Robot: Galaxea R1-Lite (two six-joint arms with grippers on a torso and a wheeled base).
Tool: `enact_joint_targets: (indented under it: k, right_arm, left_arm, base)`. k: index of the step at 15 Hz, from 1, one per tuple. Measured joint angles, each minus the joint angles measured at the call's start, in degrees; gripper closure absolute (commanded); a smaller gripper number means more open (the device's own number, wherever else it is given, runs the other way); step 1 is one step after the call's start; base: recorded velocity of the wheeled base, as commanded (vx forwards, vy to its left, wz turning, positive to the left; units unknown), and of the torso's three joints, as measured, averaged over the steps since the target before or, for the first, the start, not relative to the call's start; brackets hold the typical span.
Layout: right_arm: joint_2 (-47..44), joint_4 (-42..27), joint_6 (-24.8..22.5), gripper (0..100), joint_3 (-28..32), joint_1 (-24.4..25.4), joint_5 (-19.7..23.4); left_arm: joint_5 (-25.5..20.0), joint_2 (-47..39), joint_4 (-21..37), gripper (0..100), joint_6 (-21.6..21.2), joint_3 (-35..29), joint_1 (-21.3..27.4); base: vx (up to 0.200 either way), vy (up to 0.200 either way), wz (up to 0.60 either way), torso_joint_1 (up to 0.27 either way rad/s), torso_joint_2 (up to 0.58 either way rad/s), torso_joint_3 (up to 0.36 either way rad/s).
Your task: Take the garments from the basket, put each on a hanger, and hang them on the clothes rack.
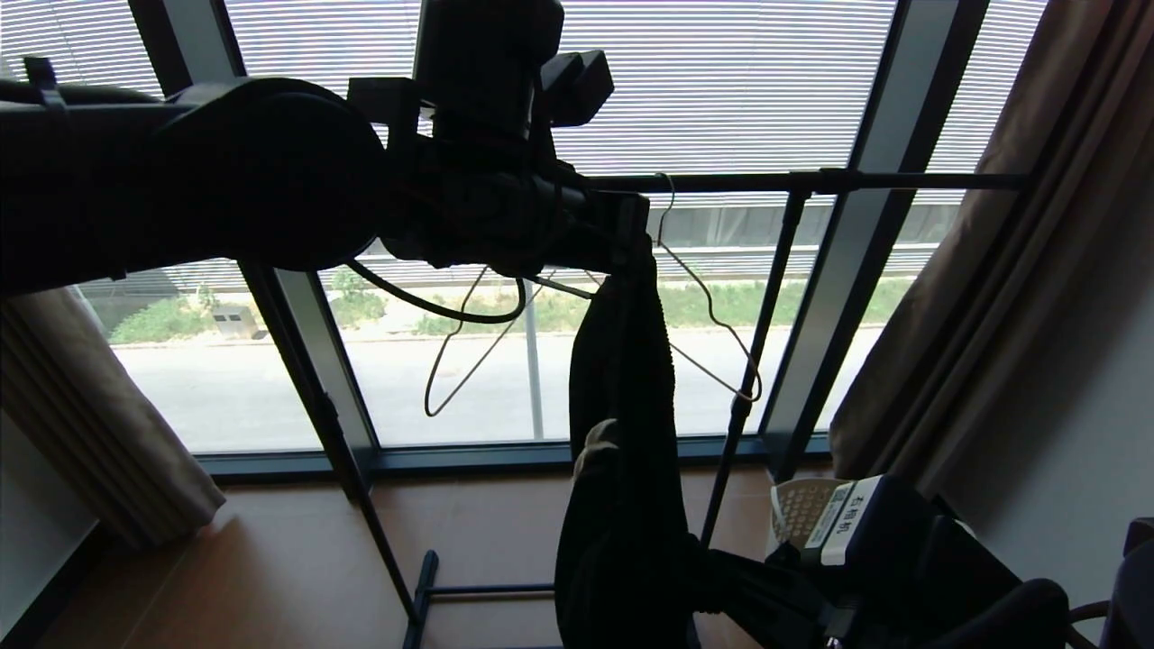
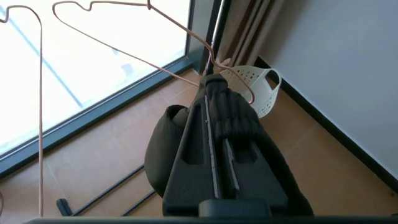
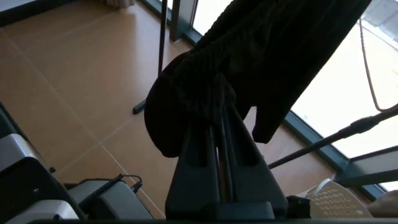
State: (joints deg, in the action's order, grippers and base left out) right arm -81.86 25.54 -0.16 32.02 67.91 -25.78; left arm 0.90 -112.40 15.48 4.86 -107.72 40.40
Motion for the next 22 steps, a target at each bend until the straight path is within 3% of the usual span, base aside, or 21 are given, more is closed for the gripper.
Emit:
enact_joint_targets:
  k: [7, 9, 11, 14, 17, 20, 22]
  right_arm:
    - [-0.8, -0.3, -0.6, 100, -1.7, 1.1, -0.3]
    - [-0.9, -0.7, -1.6, 100, -1.8, -1.1, -0.4]
    - [-0.9, -0.7, -3.1, 100, -1.9, -7.4, -0.5]
    - [-1.0, -0.6, -4.0, 100, -0.9, -20.8, -0.4]
    - [-2.1, -0.1, -3.3, 100, 5.3, -30.4, -0.2]
    - [-5.7, -0.4, 1.9, 100, 12.9, -32.8, -0.5]
    - [-10.1, -0.5, 4.8, 100, 19.0, -32.0, -1.1]
  left_arm:
    - [0.0, -1.1, 1.4, 100, 0.8, -3.5, -1.0]
    - [0.0, -0.4, 3.8, 100, 0.9, -3.5, -1.7]
    - [0.1, 2.0, 7.6, 100, 0.8, -1.6, -2.4]
    - [0.0, 6.8, 8.4, 100, 0.4, 8.0, -3.1]
    - [0.0, 13.8, 7.7, 100, 0.3, 21.6, -3.3]
    - [-0.1, 20.7, 7.0, 100, 0.3, 32.8, -1.2]
    - [0.0, 23.7, 6.9, 100, 0.6, 39.5, 3.0]
  base:
    - [0.000, 0.000, 0.00, 0.000, 0.00, 0.000]
    - [0.000, 0.000, 0.00, 0.000, 0.00, 0.000]
    - [0.000, 0.000, 0.00, 0.000, 0.00, 0.000]
    - [0.000, 0.000, 0.00, 0.000, 0.00, 0.000]
    - [0.000, 0.000, 0.00, 0.000, 0.00, 0.000]
    - [0.000, 0.000, 0.00, 0.000, 0.00, 0.000]
    - [0.000, 0.000, 0.00, 0.000, 0.00, 0.000]
